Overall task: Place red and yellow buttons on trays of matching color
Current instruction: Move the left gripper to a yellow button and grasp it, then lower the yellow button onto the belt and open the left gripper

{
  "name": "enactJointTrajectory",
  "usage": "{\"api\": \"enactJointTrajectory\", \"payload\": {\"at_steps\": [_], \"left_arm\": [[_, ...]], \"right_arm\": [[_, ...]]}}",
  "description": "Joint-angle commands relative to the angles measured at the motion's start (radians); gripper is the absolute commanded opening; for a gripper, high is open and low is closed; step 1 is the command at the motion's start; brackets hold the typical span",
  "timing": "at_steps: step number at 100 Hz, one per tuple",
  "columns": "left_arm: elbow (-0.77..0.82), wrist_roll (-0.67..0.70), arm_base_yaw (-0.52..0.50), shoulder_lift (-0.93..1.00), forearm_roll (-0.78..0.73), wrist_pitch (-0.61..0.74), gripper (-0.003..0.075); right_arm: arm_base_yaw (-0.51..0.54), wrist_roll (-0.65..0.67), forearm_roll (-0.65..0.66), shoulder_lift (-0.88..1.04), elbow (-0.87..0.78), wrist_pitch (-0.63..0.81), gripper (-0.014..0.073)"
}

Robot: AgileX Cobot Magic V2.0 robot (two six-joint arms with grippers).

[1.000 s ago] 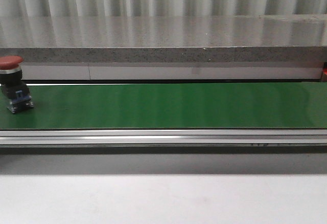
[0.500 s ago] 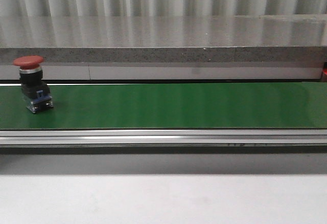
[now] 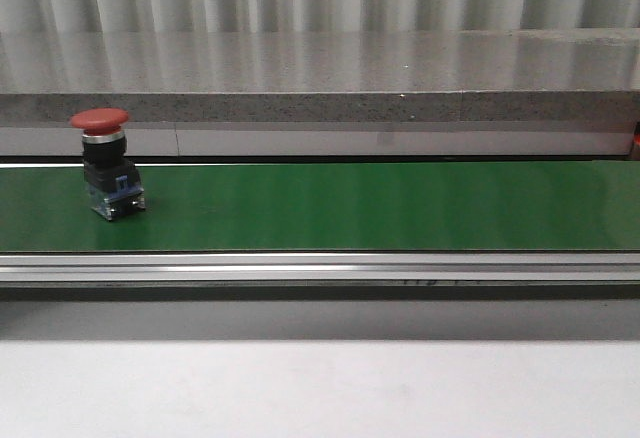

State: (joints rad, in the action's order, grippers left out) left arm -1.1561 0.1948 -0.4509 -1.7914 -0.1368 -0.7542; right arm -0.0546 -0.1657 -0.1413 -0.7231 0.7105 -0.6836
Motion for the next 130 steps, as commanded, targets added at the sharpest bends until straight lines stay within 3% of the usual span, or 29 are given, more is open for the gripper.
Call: {"api": "enactJointTrajectory", "payload": {"at_steps": [1,33,56,84,130], "left_arm": [[-0.027,0.008,0.001,0.076,0.011,0.001,-0.0020],[-0.027,0.008,0.049,0.352,0.032,0.004,-0.0020],[-0.027,-0.004,0.238,0.510,0.038,0.004,-0.0020],[-0.027,-0.004,0.413,0.426,0.038,0.009,-0.0020],[-0.027,-0.004,0.443,0.214,0.045,0.003,-0.0017]], "right_arm": [[-0.002,-0.011,-0.002,0.005,0.023,0.057,-0.0067],[-0.002,-0.011,-0.002,0.005,0.023,0.057,-0.0067],[-0.002,-0.011,-0.002,0.005,0.023,0.057,-0.0067],[-0.002,-0.011,-0.002,0.005,0.023,0.057,-0.0067],[-0.002,-0.011,-0.002,0.005,0.023,0.057,-0.0067]]}}
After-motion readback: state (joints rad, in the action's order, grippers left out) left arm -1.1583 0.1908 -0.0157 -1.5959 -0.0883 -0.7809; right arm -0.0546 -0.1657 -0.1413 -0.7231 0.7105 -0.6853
